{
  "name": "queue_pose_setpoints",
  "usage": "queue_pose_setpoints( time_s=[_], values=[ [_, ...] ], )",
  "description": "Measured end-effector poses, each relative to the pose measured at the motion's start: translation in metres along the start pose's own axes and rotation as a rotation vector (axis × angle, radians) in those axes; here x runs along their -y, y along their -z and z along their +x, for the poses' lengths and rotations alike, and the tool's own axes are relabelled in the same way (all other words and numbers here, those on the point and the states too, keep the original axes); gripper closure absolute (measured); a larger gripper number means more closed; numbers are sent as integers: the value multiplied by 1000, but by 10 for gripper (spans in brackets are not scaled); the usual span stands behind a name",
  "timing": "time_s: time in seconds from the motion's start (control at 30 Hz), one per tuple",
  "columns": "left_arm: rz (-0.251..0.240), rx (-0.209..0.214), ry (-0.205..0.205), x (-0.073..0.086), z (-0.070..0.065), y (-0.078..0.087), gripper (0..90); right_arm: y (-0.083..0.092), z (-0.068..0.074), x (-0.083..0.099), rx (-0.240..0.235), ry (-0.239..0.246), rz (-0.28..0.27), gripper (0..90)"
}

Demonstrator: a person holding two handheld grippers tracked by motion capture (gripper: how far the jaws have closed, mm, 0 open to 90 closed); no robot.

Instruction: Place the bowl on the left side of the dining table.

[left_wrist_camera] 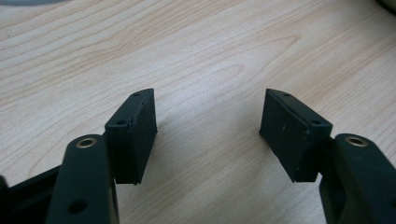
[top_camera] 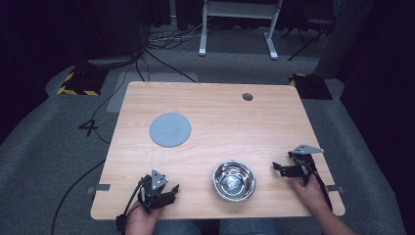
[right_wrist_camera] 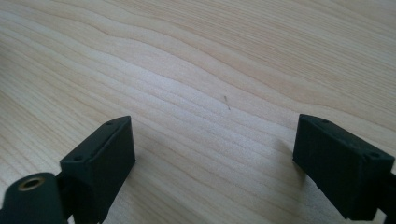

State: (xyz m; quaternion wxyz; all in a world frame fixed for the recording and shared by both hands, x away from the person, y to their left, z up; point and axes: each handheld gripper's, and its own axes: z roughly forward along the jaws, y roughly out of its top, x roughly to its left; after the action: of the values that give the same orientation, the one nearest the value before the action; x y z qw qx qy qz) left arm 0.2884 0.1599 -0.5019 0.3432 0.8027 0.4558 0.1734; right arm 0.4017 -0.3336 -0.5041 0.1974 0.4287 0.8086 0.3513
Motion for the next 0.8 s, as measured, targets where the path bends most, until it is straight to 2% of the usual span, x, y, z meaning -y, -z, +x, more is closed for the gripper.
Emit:
queue_pose_setpoints(
  time_s=[0.03, 0.1, 0.17, 0.2, 0.27, 0.3, 0.33, 0.43, 0.57, 0.8],
  values=[
    [14, -3, 5, -2, 0, 0, 377, 0, 0, 0, -1, 1, 0, 126],
    [44, -35, 10, -8, -2, 0, 397, 0, 0, 0, 0, 0, 0, 126],
    [60, -43, 24, -14, -3, 3, 404, 0, 0, 0, -1, 0, -1, 126],
    [81, -58, 48, -17, -3, 4, 417, 0, 0, 0, -1, 0, 0, 126],
    [104, -45, 115, -21, -1, 6, 420, 0, 0, 0, -1, 0, 1, 126],
    [107, -33, 153, -24, 0, 9, 428, 0, 0, 0, 0, 0, 0, 126],
    [102, -29, 176, -25, 1, 11, 435, 0, 0, 0, 0, 0, 0, 126],
    [77, -42, 174, -32, 2, 18, 430, 0, 0, 0, 0, 1, 0, 126],
    [62, -41, 148, -42, 0, 22, 427, 0, 0, 0, 1, -1, -1, 126],
    [71, -25, 122, -57, -7, 17, 411, 0, 0, 0, -1, 1, 2, 126]
  ],
)
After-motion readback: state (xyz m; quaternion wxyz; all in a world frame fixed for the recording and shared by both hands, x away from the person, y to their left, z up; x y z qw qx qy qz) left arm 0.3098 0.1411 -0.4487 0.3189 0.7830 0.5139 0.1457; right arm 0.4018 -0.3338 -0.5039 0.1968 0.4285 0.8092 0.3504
